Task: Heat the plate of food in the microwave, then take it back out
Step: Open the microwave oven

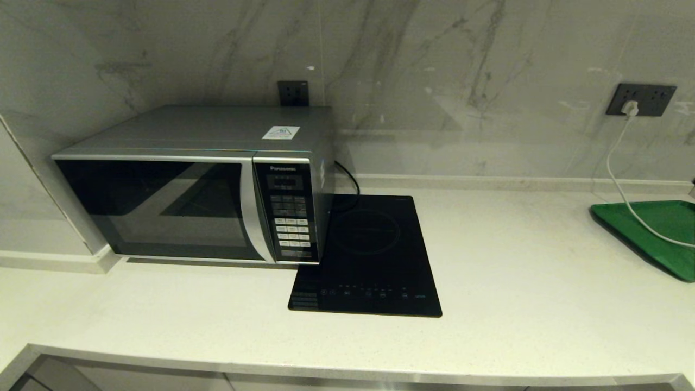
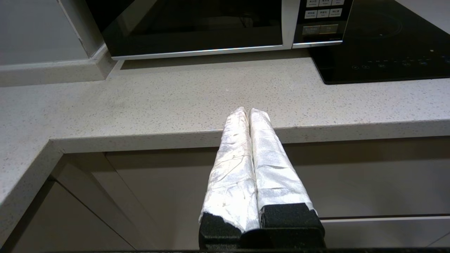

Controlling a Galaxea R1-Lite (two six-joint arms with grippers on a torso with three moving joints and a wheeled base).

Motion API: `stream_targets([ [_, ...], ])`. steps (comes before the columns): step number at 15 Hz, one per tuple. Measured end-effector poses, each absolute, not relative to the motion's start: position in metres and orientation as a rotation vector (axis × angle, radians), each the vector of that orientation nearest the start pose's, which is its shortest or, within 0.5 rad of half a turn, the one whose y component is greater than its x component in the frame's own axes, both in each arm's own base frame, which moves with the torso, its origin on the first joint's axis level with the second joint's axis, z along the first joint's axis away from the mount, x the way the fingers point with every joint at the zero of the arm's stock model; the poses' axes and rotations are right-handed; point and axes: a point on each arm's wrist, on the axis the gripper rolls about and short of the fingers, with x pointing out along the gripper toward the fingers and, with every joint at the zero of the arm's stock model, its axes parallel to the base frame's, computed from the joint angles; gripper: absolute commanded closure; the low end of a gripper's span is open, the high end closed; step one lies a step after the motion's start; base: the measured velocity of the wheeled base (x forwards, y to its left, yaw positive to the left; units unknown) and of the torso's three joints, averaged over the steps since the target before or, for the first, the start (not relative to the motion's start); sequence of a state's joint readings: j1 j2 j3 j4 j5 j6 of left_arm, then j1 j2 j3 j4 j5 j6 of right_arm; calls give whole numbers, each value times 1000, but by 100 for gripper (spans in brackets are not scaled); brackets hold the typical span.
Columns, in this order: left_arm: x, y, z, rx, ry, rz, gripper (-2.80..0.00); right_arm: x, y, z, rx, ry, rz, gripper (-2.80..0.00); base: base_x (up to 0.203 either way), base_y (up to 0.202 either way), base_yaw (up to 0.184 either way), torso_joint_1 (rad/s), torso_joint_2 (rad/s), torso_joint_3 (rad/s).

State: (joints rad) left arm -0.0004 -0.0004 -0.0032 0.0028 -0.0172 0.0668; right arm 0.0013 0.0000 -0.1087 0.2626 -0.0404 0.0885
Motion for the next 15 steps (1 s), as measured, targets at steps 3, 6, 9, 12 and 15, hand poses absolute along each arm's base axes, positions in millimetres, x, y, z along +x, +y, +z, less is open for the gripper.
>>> stream_targets([
  [3, -23, 0, 76, 59, -1, -20, 0, -33, -1, 78, 85, 152, -45, 0, 0, 0, 0, 0, 0, 0],
  [6, -23, 0, 77, 42, -5, -10, 0, -33, -1, 78, 86, 152, -46, 0, 0, 0, 0, 0, 0, 0],
  [9, -32, 0, 107, -37, -51, 0, 0, -33, -1, 78, 85, 152, -46, 0, 0, 0, 0, 0, 0, 0],
  [12, -56, 0, 197, -143, -137, -62, 0, -33, -1, 78, 85, 152, -46, 0, 0, 0, 0, 0, 0, 0],
  [15, -34, 0, 262, -213, 47, -234, 0, -33, -1, 78, 85, 152, -45, 0, 0, 0, 0, 0, 0, 0],
])
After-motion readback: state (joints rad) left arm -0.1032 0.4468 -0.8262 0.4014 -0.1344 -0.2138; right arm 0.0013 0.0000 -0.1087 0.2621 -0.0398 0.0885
